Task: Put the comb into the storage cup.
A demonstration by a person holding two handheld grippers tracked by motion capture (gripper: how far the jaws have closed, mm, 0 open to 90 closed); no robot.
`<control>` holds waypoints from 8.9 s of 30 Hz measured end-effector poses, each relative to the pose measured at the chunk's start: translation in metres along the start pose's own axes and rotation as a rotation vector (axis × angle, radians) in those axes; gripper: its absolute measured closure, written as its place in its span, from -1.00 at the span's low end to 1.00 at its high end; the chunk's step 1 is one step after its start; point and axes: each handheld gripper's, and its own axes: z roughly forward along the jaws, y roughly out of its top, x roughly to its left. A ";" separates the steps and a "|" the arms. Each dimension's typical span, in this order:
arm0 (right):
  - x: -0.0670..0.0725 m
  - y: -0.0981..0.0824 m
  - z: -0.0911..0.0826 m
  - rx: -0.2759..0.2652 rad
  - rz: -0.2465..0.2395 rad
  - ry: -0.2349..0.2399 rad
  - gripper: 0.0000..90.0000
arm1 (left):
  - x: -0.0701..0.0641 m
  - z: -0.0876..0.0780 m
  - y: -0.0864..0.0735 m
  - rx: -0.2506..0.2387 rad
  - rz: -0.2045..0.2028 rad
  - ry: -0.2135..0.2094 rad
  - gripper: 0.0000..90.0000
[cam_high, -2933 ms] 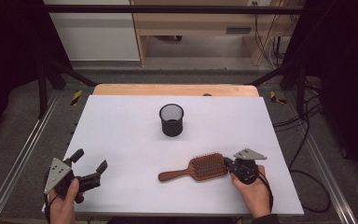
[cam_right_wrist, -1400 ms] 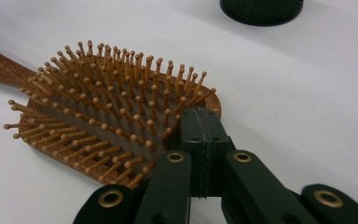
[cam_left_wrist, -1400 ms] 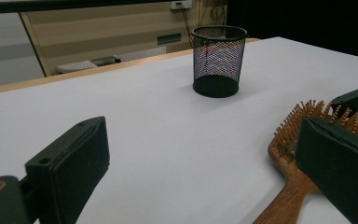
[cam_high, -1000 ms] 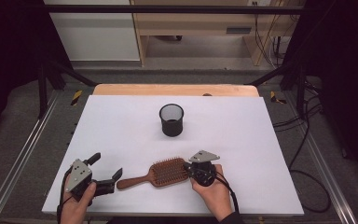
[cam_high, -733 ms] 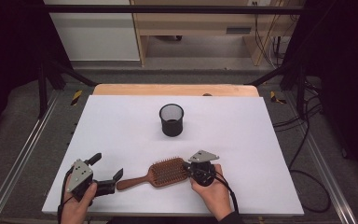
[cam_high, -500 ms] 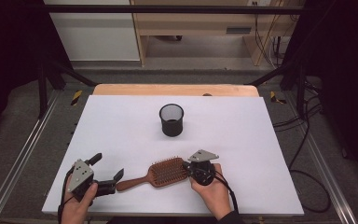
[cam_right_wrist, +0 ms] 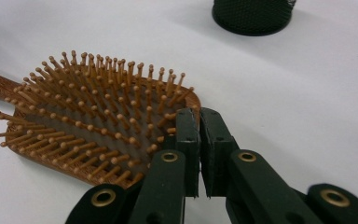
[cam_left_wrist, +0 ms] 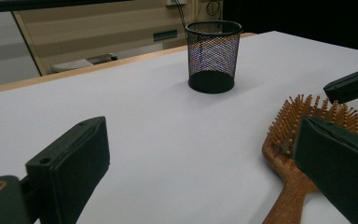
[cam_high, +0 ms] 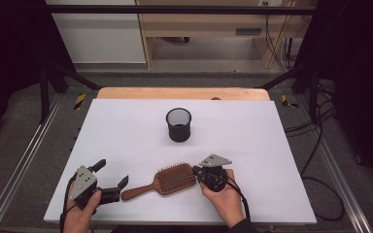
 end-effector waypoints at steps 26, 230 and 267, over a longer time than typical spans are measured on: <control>-0.081 -0.033 -0.101 -0.258 0.067 -0.197 -0.62 | 0.001 -0.001 0.000 0.003 -0.014 0.025 -0.93; 0.000 0.076 -0.042 -0.401 0.248 0.403 -0.49 | -0.088 0.064 0.036 0.135 0.203 -0.202 0.62; 0.006 0.081 -0.046 -0.450 0.279 0.413 0.05 | -0.086 0.063 0.036 0.109 0.159 -0.213 0.63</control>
